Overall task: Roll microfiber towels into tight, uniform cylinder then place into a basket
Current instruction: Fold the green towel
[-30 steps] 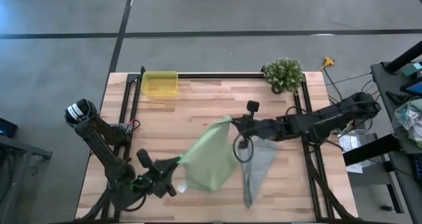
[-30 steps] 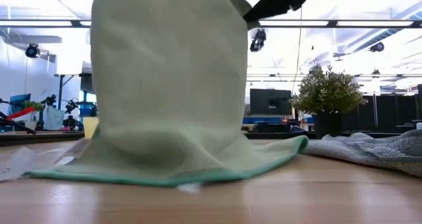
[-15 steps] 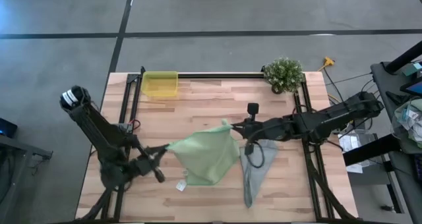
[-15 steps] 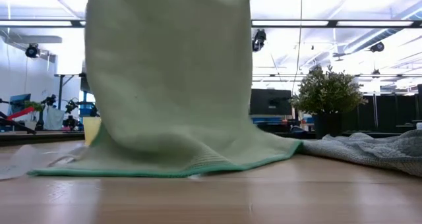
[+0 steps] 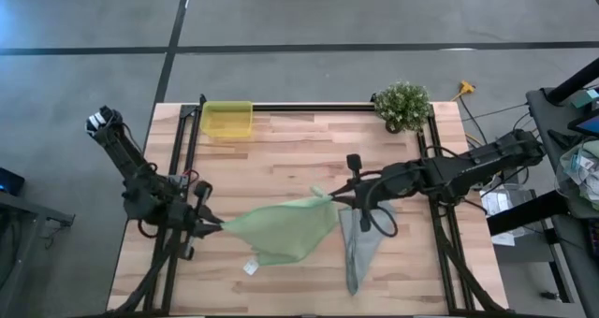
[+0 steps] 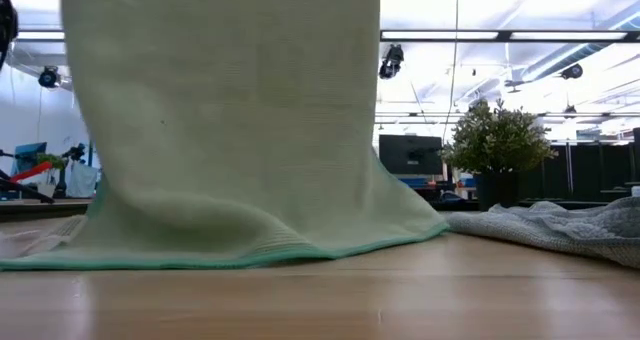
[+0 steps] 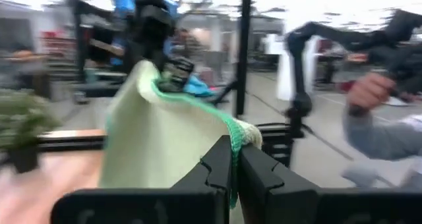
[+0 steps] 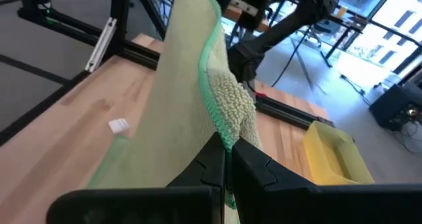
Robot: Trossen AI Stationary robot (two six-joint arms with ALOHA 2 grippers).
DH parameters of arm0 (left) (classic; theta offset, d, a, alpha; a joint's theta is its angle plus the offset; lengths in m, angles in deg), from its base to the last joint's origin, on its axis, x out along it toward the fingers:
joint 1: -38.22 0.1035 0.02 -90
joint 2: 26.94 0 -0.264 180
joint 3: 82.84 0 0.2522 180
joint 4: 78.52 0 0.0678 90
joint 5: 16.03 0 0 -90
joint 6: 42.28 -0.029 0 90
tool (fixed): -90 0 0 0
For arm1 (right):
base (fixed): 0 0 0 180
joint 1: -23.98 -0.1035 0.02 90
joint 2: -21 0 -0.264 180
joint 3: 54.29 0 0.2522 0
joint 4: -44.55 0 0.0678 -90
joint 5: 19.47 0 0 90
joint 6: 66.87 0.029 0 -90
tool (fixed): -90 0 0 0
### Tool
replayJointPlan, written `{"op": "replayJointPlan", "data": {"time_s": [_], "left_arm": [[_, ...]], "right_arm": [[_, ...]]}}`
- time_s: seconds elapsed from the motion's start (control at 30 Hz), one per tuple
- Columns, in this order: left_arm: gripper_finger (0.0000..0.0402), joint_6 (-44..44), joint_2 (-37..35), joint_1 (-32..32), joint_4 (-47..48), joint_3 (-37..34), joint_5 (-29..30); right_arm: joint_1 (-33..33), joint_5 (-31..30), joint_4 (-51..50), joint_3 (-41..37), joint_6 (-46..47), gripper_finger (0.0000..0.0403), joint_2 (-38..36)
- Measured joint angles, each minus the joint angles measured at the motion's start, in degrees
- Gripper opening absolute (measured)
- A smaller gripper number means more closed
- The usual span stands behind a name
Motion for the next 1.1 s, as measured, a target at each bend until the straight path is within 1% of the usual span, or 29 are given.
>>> {"op": "replayJointPlan", "data": {"time_s": [0.17,0.2,0.27,0.33,0.43,0.5,0.6,0.67,0.73,0.9,1.1], "left_arm": [[0.0000,4.6,2.7,8.7,0.4,-1.4,-14.3],[0.0000,5.2,3.5,10.7,0.7,-1.4,-15.9],[0.0000,6.7,4.0,14.5,4.2,-0.9,-17.3],[0.0000,8.2,2.7,17.6,10.3,0.2,-17.6],[0.0000,9.6,-2.3,20.6,19.1,1.5,-17.5],[0.0000,9.7,-6.2,21.1,21.8,1.7,-17.1],[0.0000,9.8,-11.4,20.9,24.1,1.8,-14.2],[0.0000,10.1,-13.8,21.0,26.7,1.8,-13.7],[0.0000,11.4,-14.9,21.0,29.8,1.8,-13.6],[0.0000,15.3,-15.2,21.0,36.6,1.8,-13.2],[0.0000,15.6,-14.2,20.9,39.9,3.5,-11.7]], "right_arm": [[0.1,-0.1,0.1,0.0,-0.1,0.0009,0.0],[0.0,0.0,0.1,-0.1,-0.1,0.0009,0.0],[0.0,0.0,0.2,-0.1,0.1,0.0009,0.3],[0.0,-0.1,-0.2,-0.1,0.2,0.0009,0.6],[0.0,-0.1,-0.9,-0.1,0.2,0.0009,1.2],[0.1,-0.1,-1.4,-0.1,0.0,0.0009,1.5],[0.4,-0.2,-1.9,-0.2,-0.1,0.0009,1.6],[0.4,-0.3,-1.7,-0.2,0.3,0.0009,1.6],[0.3,-0.3,-1.7,-0.2,0.3,0.0009,1.6],[-0.5,-0.2,-2.0,0.3,-1.1,0.0009,1.6],[-1.0,-0.3,-7.0,5.8,-1.7,0.0009,1.6]]}}
